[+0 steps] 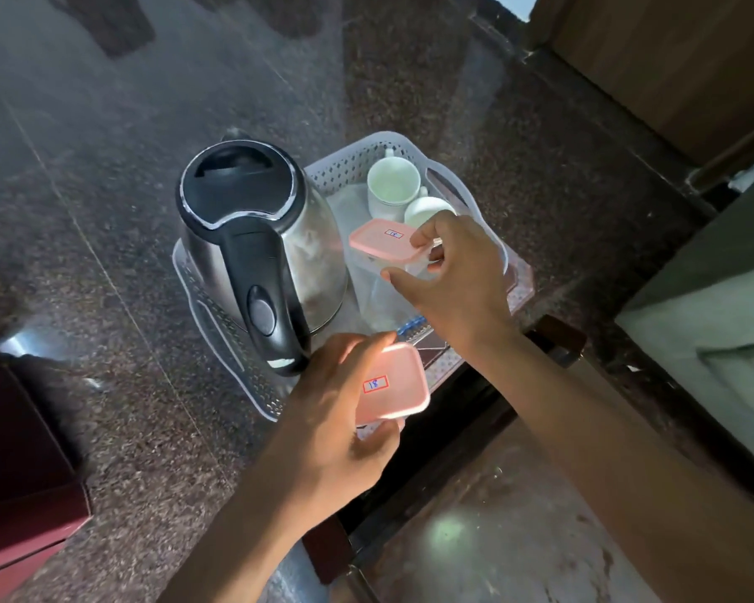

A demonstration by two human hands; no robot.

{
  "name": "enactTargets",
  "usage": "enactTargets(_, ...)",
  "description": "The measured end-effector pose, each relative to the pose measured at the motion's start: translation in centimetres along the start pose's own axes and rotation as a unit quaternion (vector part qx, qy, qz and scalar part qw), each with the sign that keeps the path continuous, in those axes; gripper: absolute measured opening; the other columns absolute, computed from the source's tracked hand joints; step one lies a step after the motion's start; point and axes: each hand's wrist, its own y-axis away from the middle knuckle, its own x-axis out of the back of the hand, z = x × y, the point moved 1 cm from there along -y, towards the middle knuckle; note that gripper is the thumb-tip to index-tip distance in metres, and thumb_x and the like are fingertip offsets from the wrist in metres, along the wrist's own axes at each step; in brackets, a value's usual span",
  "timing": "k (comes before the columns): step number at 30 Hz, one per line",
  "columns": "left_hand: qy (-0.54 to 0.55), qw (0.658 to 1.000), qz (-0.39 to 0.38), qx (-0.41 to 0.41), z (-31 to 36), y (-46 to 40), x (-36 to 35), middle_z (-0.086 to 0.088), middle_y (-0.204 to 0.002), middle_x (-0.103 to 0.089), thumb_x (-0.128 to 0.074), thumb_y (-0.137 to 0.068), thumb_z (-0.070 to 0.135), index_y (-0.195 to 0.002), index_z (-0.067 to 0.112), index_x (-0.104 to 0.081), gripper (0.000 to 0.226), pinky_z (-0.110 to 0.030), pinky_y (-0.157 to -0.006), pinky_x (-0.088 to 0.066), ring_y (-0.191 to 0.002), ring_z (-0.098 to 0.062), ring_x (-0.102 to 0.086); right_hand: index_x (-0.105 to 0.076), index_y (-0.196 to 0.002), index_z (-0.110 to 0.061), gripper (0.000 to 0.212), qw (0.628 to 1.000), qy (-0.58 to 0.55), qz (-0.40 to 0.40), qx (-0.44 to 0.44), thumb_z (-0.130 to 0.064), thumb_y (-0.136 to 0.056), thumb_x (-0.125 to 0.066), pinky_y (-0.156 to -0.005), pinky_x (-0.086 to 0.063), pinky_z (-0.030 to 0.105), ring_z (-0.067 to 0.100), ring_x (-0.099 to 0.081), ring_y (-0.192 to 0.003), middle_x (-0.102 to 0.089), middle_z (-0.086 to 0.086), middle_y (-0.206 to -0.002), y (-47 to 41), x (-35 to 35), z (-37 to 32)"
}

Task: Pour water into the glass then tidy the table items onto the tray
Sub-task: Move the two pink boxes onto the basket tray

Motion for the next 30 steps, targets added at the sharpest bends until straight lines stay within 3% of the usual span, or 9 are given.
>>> enactTargets(5, 0.016, 1.000, 0.000, -0.001, 0.1, 0.0, 0.1, 0.013, -0.143, -0.050, -0.073, -0.081, 0.026, -0.156, 0.031, -0.052, 0.078, -0.021, -0.105, -0.051, -0.122, -0.009, -0.060, -0.064, -0.105, -0.014, 0.045, 0.998, 0.048, 0.002, 0.034, -0.032, -0.076, -0.093, -0.086, -0.057, 0.047, 0.027, -0.065, -0.099, -0.060, 0.007, -0.115, -1.2, -1.9, -1.1)
enactTargets(10, 0.022, 0.999, 0.021, 0.010, 0.1, 0.0, 0.0, 0.018, -0.143, -0.049, -0.069, -0.079, 0.030, -0.156, 0.037, -0.051, 0.079, -0.028, -0.101, -0.057, -0.119, -0.008, -0.062, -0.065, -0.108, -0.012, 0.045, 0.989, 0.126, 0.003, 0.074, -0.039, -0.080, -0.089, -0.079, -0.056, 0.043, 0.035, -0.069, -0.095, -0.061, 0.011, -0.116, -2.6, -3.3, -1.7)
enactTargets(13, 0.027, 0.999, 0.025, 0.007, 0.1, 0.1, -0.1, 0.016, -0.143, -0.050, -0.071, -0.079, 0.028, -0.155, 0.035, -0.052, 0.079, -0.028, -0.101, -0.057, -0.118, -0.009, -0.064, -0.065, -0.109, -0.008, 0.045, 0.978, 0.169, -0.006, 0.121, -0.036, -0.082, -0.088, -0.069, -0.056, 0.045, 0.039, -0.068, -0.086, -0.063, 0.015, -0.112, -3.1, -4.2, -2.0)
enactTargets(16, 0.026, 0.999, 0.029, 0.005, 0.0, 0.1, -0.2, 0.015, -0.141, -0.052, -0.071, -0.078, 0.027, -0.155, 0.032, -0.054, 0.079, -0.019, -0.101, -0.052, -0.118, -0.007, -0.062, -0.066, -0.111, -0.006, 0.040, 0.969, 0.194, -0.020, 0.153, -0.029, -0.085, -0.086, -0.066, -0.053, 0.044, 0.042, -0.068, -0.084, -0.064, 0.018, -0.111, -3.7, -4.9, -2.1)
enactTargets(19, 0.028, 0.999, 0.030, 0.003, 0.1, 0.1, -0.2, 0.012, -0.139, -0.054, -0.071, -0.077, 0.024, -0.154, 0.030, -0.056, 0.079, -0.011, -0.100, -0.046, -0.119, -0.006, -0.061, -0.066, -0.115, -0.005, 0.035, 0.966, 0.197, -0.040, 0.164, -0.026, -0.090, -0.080, -0.072, -0.054, 0.047, 0.044, -0.068, -0.090, -0.064, 0.019, -0.116, -4.3, -5.4, -1.9)
enactTargets(23, 0.023, 0.999, 0.032, 0.000, 0.0, 0.1, -0.3, 0.013, -0.138, -0.054, -0.070, -0.077, 0.026, -0.156, 0.030, -0.054, 0.080, -0.014, -0.101, -0.048, -0.119, -0.007, -0.061, -0.068, -0.117, -0.004, 0.030, 0.965, 0.183, -0.075, 0.170, -0.022, -0.094, -0.074, -0.085, -0.055, 0.050, 0.043, -0.067, -0.101, -0.063, 0.018, -0.123, -5.0, -5.8, -1.7)
enactTargets(30, 0.031, 0.999, 0.042, 0.007, -0.2, 0.1, -0.6, 0.015, -0.140, -0.053, -0.071, -0.079, 0.029, -0.158, 0.033, -0.052, 0.081, -0.024, -0.101, -0.054, -0.119, -0.005, -0.060, -0.069, -0.119, -0.006, 0.028, 0.957, 0.194, -0.131, 0.169, -0.020, -0.094, -0.072, -0.095, -0.056, 0.044, 0.041, -0.067, -0.111, -0.058, 0.013, -0.139, -5.1, -5.9, -1.1)
